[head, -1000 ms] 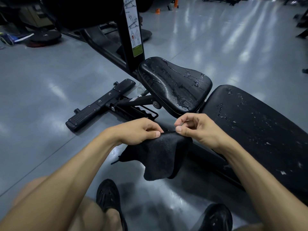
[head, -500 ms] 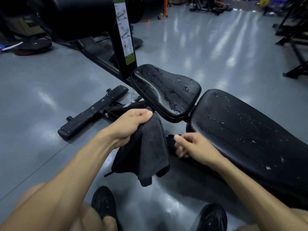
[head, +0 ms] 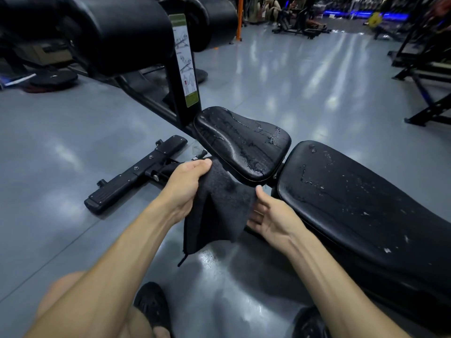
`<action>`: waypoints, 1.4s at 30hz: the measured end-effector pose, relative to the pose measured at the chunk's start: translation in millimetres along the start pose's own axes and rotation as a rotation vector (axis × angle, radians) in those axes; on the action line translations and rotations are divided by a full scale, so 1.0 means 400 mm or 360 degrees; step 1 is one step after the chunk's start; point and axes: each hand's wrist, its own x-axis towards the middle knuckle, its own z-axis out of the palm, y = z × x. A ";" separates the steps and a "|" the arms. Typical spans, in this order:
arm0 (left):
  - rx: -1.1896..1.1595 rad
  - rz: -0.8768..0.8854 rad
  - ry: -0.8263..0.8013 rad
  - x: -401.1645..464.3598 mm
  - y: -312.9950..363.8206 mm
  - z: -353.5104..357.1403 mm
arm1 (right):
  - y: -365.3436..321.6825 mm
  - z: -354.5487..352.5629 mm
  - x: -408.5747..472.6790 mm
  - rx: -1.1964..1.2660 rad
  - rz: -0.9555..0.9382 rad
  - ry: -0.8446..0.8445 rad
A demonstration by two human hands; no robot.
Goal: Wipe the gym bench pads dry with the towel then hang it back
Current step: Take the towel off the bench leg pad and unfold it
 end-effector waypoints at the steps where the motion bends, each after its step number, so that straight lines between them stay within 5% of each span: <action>1: 0.0016 0.0005 0.0015 -0.001 0.001 -0.002 | -0.017 0.007 0.000 -0.0001 -0.0022 0.0032; 8: 0.0507 0.0143 0.0334 0.014 0.003 -0.055 | -0.160 0.005 -0.034 -0.0042 -0.0325 0.0055; 17: 0.0782 0.0635 0.0123 -0.007 0.038 -0.040 | -0.234 0.009 -0.063 -0.0465 -0.0526 0.0355; 21: 0.0827 0.0762 -0.0086 -0.005 0.064 -0.047 | -0.280 -0.021 -0.087 -0.0675 -0.0551 0.0307; 27: 0.1182 0.0980 0.0034 -0.041 0.139 -0.034 | -0.322 -0.017 -0.142 -0.0813 -0.0766 0.0213; 38: 0.0705 0.1015 -0.0266 -0.138 0.206 0.001 | -0.341 -0.024 -0.235 -0.1714 -0.1331 0.0358; 42: 0.0460 0.1060 -0.0232 -0.175 0.230 0.020 | -0.375 -0.014 -0.311 -0.1644 -0.1251 0.0104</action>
